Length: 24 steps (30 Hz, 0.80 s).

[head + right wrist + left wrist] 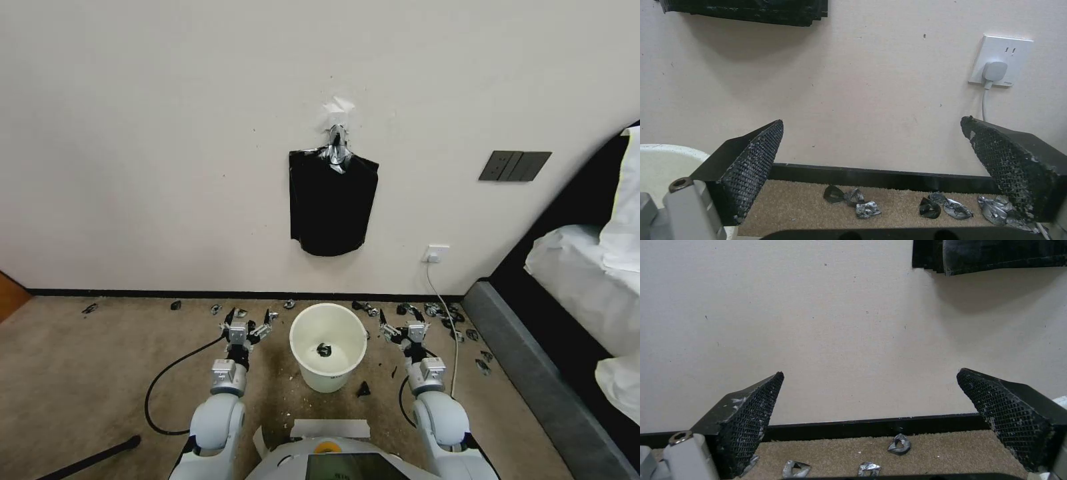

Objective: Place a trash bag onto the trash bin.

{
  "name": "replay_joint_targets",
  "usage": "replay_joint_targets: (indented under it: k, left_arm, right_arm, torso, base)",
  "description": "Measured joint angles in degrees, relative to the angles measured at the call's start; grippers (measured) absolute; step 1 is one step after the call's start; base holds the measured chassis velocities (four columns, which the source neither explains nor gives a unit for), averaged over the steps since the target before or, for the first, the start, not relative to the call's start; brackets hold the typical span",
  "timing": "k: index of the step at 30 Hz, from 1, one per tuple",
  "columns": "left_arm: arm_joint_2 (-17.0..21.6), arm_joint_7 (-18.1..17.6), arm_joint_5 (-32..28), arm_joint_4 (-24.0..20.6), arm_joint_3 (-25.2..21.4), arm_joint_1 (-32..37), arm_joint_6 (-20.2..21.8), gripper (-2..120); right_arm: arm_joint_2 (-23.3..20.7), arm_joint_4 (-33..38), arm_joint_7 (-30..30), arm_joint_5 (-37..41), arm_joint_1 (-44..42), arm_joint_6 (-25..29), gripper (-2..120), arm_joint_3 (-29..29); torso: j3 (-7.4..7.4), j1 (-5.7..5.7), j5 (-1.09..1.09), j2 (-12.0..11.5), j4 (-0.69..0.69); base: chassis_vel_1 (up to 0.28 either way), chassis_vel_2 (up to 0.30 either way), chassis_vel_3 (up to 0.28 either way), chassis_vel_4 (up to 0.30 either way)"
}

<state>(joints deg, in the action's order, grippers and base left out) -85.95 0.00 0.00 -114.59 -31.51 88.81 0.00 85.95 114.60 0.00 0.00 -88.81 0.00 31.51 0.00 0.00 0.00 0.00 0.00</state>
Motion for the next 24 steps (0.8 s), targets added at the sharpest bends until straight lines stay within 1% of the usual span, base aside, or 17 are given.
replay_joint_targets:
  k: [24]
  left_arm:
    - [0.0,0.0,0.0,0.0,0.0,0.0,0.0,100]
  right_arm:
    - [0.0,0.1,0.0,0.0,-0.2,0.0,100,0.0]
  torso:
    - [0.0,0.0,0.0,0.0,0.0]
  base:
    - [0.0,0.0,0.0,0.0]
